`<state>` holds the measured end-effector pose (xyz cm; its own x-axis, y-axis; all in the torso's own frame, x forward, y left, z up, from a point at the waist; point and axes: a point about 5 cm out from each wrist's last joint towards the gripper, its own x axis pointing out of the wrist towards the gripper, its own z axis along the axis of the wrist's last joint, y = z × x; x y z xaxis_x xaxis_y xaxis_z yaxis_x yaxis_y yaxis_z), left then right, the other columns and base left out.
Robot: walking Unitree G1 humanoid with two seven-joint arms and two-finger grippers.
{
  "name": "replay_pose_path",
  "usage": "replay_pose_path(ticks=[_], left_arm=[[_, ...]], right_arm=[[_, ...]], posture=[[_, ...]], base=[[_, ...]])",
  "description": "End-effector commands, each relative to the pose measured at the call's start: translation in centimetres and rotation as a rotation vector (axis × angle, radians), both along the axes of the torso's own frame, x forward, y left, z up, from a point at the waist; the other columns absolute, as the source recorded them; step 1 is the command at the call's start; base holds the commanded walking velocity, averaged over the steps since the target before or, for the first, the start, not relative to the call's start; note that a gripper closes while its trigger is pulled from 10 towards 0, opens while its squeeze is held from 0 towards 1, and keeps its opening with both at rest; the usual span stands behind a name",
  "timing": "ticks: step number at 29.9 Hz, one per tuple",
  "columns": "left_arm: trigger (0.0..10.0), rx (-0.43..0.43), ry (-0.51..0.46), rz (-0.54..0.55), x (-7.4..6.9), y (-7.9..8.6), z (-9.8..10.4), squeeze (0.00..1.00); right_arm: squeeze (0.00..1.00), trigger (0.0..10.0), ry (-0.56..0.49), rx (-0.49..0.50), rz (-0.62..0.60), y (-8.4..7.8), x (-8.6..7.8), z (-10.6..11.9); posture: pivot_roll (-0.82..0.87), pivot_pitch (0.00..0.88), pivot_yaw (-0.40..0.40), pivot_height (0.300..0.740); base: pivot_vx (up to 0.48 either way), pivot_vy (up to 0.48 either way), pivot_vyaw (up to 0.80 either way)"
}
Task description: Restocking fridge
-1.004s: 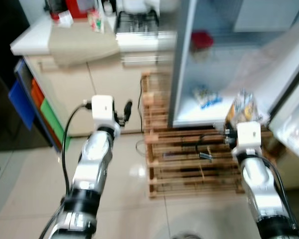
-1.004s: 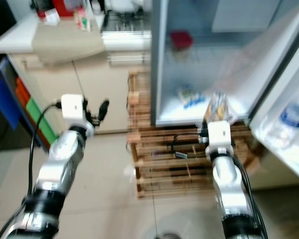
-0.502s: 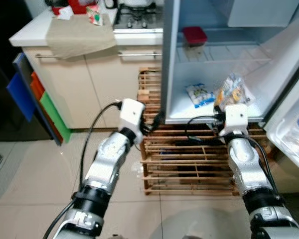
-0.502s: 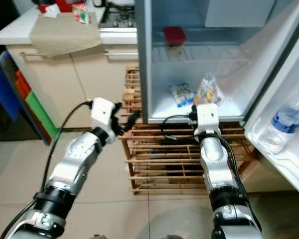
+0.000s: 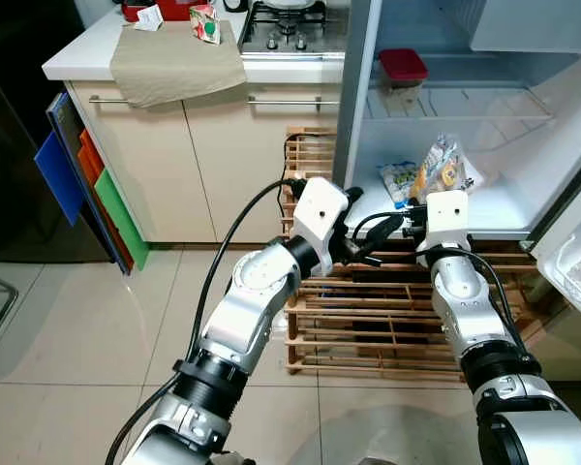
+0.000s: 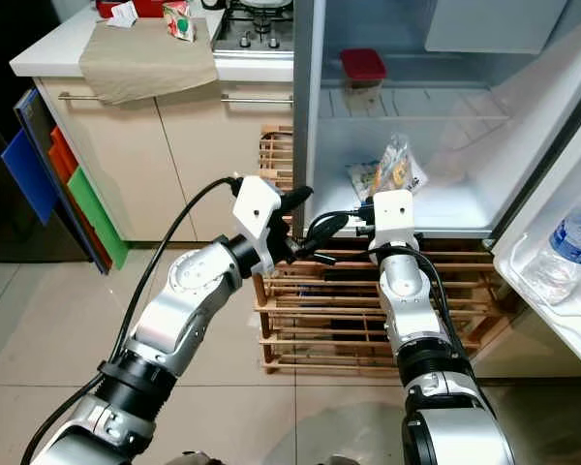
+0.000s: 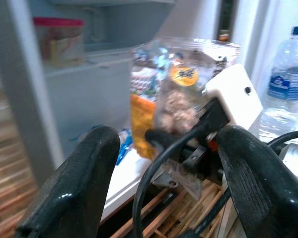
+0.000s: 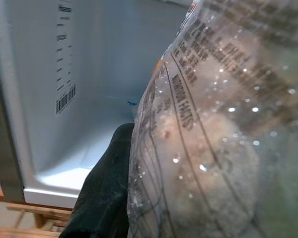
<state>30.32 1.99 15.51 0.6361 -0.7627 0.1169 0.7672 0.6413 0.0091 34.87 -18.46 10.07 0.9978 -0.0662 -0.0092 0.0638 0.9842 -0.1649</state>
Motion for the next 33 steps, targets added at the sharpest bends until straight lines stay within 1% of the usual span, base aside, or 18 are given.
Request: replay_pose_path(ticks=[1,2,4,5,7,8,9,10,11,12,18,20,23,24,27,28,29,33], left_arm=[[10.0,-0.023,0.003,0.017,-0.2,0.2,0.3,0.00],[10.0,-0.023,0.003,0.017,-0.2,0.2,0.3,0.00],[10.0,-0.030,-0.006,0.013,-0.7,0.2,0.5,0.00],[10.0,-0.030,-0.006,0.013,-0.7,0.2,0.5,0.00],[10.0,-0.040,-0.011,0.006,-1.3,0.4,0.9,0.00],[10.0,-0.040,-0.011,0.006,-1.3,0.4,0.9,0.00],[10.0,-0.044,-0.015,0.004,-1.6,0.5,1.0,0.00],[10.0,-0.052,-0.019,0.000,-1.9,0.4,1.2,0.00],[10.0,-0.052,-0.019,0.000,-1.9,0.4,1.2,0.00],[10.0,-0.057,-0.035,-0.019,-2.5,0.3,1.7,0.00],[10.0,-0.063,-0.045,-0.031,-2.9,0.2,2.1,0.00],[10.0,-0.070,-0.050,-0.021,-3.0,0.2,2.4,0.00],[10.0,-0.102,-0.056,0.008,-3.3,0.2,3.3,0.00],[10.0,-0.102,-0.056,0.008,-3.3,0.2,3.3,0.00],[10.0,-0.107,-0.052,0.014,-3.6,0.1,3.6,0.00],[10.0,-0.107,-0.052,0.014,-3.6,0.1,3.6,0.00],[10.0,-0.106,-0.051,0.015,-3.7,0.2,3.6,0.00],[10.0,-0.096,-0.045,0.031,-4.1,0.4,3.6,0.00]], right_arm=[[0.00,0.0,-0.006,0.117,-0.057,-0.5,0.3,0.2],[0.00,0.0,-0.006,0.117,-0.057,-0.5,0.3,0.2],[0.00,0.0,-0.001,0.206,-0.082,-0.4,0.4,0.1],[0.00,0.0,-0.001,0.206,-0.082,-0.4,0.4,0.1],[0.00,0.0,-0.028,0.276,-0.090,-0.1,0.8,0.9],[0.00,0.0,-0.028,0.276,-0.090,-0.1,0.8,0.9],[0.00,0.0,-0.040,0.293,-0.093,0.0,0.9,1.2],[0.00,0.0,-0.068,0.330,-0.103,0.0,1.1,1.9],[0.00,0.0,-0.068,0.330,-0.103,0.0,1.1,1.9],[0.00,0.0,-0.111,0.384,-0.103,-0.1,1.7,3.3],[0.00,0.0,-0.136,0.433,-0.089,0.1,2.4,4.4],[0.00,0.0,-0.142,0.441,-0.074,0.4,2.6,4.7],[0.00,0.0,-0.132,0.507,-0.012,1.9,3.0,5.3],[0.00,0.0,-0.132,0.507,-0.012,1.9,3.0,5.3],[0.00,0.0,-0.083,0.598,0.006,2.7,3.2,4.8],[0.00,0.0,-0.083,0.598,0.006,2.7,3.2,4.8],[0.00,0.0,-0.067,0.623,0.010,3.0,3.3,4.6],[0.00,0.0,-0.021,0.688,0.049,4.5,3.6,4.2]], posture=[[-0.08,0.067,0.041,0.736],[-0.08,0.067,0.041,0.736],[-0.07,0.092,0.044,0.736],[-0.07,0.092,0.044,0.736],[-0.06,0.116,0.042,0.736],[-0.06,0.116,0.042,0.736],[-0.06,0.124,0.042,0.736],[-0.05,0.140,0.041,0.736],[-0.05,0.140,0.041,0.736],[-0.04,0.154,0.041,0.736],[-0.04,0.165,0.041,0.736],[-0.04,0.169,0.036,0.736],[-0.03,0.181,0.026,0.736],[-0.03,0.181,0.026,0.736],[-0.02,0.190,0.023,0.736],[-0.02,0.190,0.023,0.736],[-0.02,0.190,0.023,0.736],[0.01,0.223,0.030,0.736]], base=[[0.341,-0.334,0.00],[0.341,-0.334,0.00],[0.368,-0.304,0.00],[0.375,-0.296,0.00],[0.384,-0.281,0.00],[0.386,-0.277,0.00],[0.386,-0.277,0.00],[0.394,-0.266,0.00],[0.394,-0.266,0.00],[0.394,-0.270,0.00],[0.395,-0.269,0.00],[0.394,-0.270,0.00],[0.000,0.000,0.00],[0.000,0.000,0.00],[0.000,0.000,0.00],[0.000,0.000,0.00],[0.000,0.000,0.00],[0.000,0.000,0.00]])
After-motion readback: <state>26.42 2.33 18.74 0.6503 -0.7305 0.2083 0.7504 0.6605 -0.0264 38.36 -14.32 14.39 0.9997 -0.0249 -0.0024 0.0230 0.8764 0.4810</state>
